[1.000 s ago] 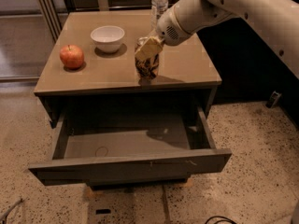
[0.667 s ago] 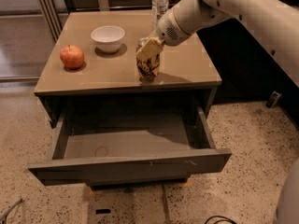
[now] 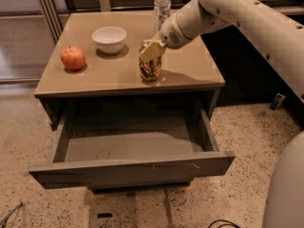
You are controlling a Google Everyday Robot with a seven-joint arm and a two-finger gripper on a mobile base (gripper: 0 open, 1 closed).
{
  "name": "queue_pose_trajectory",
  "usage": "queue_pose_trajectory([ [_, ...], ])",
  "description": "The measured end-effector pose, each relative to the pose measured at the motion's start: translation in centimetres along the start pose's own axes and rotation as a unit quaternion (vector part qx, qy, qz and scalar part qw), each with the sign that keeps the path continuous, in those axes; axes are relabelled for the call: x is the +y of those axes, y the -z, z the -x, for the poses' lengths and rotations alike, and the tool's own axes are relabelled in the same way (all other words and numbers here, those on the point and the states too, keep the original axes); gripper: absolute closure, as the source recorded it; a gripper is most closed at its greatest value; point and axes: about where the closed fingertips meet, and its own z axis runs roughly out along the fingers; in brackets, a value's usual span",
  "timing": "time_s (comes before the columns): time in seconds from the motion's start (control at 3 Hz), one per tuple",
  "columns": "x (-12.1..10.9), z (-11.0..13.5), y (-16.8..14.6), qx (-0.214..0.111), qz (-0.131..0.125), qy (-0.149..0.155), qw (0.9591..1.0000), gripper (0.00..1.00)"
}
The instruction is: Pick orange can from top drawer and place on counter
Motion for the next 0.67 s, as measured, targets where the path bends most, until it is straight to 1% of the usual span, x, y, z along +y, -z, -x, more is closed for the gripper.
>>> queue_pose_trajectory([
  [0.33, -0.01, 0.1, 0.09, 0.0, 0.0, 0.0, 1.0, 0.87],
  [0.67, -0.01, 0.1, 0.09, 0.0, 0.0, 0.0, 1.0, 0.64],
])
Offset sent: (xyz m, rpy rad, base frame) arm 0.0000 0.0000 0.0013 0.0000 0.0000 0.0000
